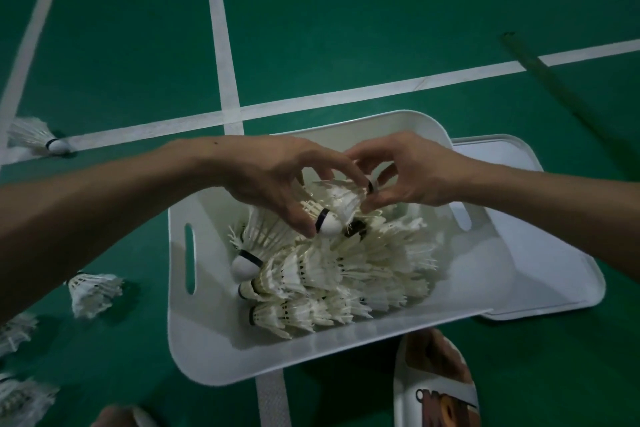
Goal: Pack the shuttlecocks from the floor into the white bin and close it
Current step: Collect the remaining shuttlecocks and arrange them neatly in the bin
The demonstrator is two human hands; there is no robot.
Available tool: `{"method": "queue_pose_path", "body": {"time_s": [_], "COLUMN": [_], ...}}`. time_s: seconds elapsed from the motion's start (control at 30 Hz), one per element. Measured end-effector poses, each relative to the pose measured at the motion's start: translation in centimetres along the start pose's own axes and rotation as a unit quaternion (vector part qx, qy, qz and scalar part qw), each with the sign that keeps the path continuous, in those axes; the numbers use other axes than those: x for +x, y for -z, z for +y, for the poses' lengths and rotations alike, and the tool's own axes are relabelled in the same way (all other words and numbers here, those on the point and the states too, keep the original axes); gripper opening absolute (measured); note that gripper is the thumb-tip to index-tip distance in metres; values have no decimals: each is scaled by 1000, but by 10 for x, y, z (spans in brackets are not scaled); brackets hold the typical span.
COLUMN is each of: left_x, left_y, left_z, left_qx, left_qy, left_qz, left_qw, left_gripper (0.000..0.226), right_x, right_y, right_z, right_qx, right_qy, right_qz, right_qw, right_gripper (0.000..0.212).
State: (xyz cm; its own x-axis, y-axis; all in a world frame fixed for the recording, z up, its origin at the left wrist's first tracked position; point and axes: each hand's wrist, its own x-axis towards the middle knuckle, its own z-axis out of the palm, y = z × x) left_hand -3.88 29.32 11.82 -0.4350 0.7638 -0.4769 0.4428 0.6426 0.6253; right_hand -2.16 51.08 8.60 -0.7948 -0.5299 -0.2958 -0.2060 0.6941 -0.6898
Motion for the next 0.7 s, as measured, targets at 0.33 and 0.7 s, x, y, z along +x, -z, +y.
{"method": "queue_pose_path", "body": {"time_s": [0.33,0.7], "left_x": [18,49], "left_y": [14,12], "left_z": [-7,7], "left_qx": [63,124], "left_qy": [165,126], "left_qz": [-113,-189], "left_qw": [978,966], "left_gripper": [93,99], "right_x": [-4,4], "right_y": [13,17], "right_z": [18,19], "right_qx": [-139,-98], "right_qy": [-68,-145], "right_qz": [-75,-11], "right_qw": [985,985], "right_gripper": [104,58]}}
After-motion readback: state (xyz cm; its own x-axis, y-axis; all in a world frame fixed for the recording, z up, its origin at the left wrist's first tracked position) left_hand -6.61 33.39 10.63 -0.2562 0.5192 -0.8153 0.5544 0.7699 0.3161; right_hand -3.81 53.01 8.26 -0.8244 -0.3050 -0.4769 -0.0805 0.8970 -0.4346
